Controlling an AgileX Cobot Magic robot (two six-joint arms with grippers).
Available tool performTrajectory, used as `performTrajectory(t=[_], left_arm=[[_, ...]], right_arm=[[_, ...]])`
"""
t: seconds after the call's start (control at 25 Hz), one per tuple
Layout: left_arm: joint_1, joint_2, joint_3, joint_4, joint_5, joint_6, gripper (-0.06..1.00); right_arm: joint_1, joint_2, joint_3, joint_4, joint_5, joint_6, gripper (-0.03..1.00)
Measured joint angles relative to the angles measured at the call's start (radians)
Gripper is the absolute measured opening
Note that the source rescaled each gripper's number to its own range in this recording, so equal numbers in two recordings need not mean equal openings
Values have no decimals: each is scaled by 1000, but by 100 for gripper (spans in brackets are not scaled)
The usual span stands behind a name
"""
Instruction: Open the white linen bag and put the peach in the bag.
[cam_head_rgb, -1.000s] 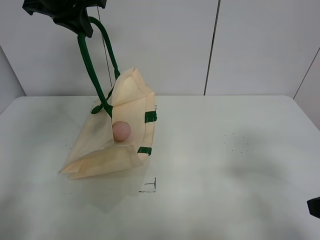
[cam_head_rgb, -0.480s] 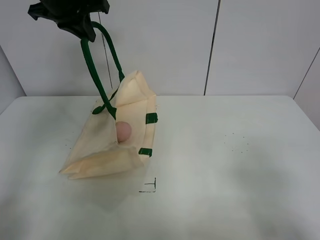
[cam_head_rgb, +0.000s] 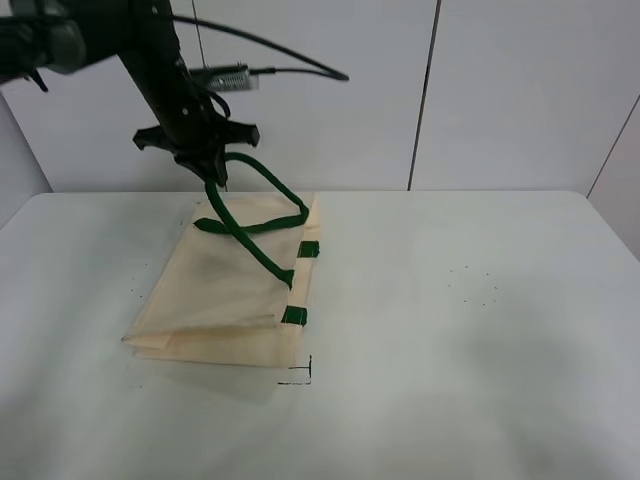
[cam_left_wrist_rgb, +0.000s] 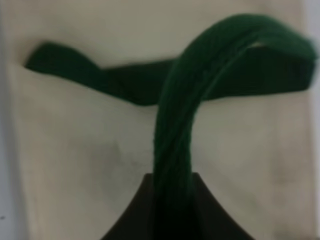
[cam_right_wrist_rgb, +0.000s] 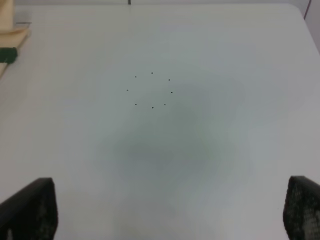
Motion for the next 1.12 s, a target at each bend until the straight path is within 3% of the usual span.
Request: performTrajectory(t=[0.08, 0.16, 0.36, 0.48, 0.64, 0.96, 1.12], left_arm=[[0, 51, 24, -14, -15, 22, 1], [0, 81, 50, -29, -27, 43, 10], [0, 93, 84, -8, -41, 58, 80], [0, 93, 85, 72, -40, 35, 97], [33, 93, 85, 86, -38, 28, 99], [224, 93, 85, 98, -27, 37, 100], [280, 93, 85, 103, 4, 38, 100]], right_arm=[[0, 0, 0, 0, 0, 0, 100], [0, 0, 0, 0, 0, 0, 100], [0, 0, 0, 0, 0, 0, 100], [0, 0, 0, 0, 0, 0, 100], [0, 0, 0, 0, 0, 0, 100], [0, 0, 0, 0, 0, 1, 100], [0, 0, 0, 0, 0, 1, 100]])
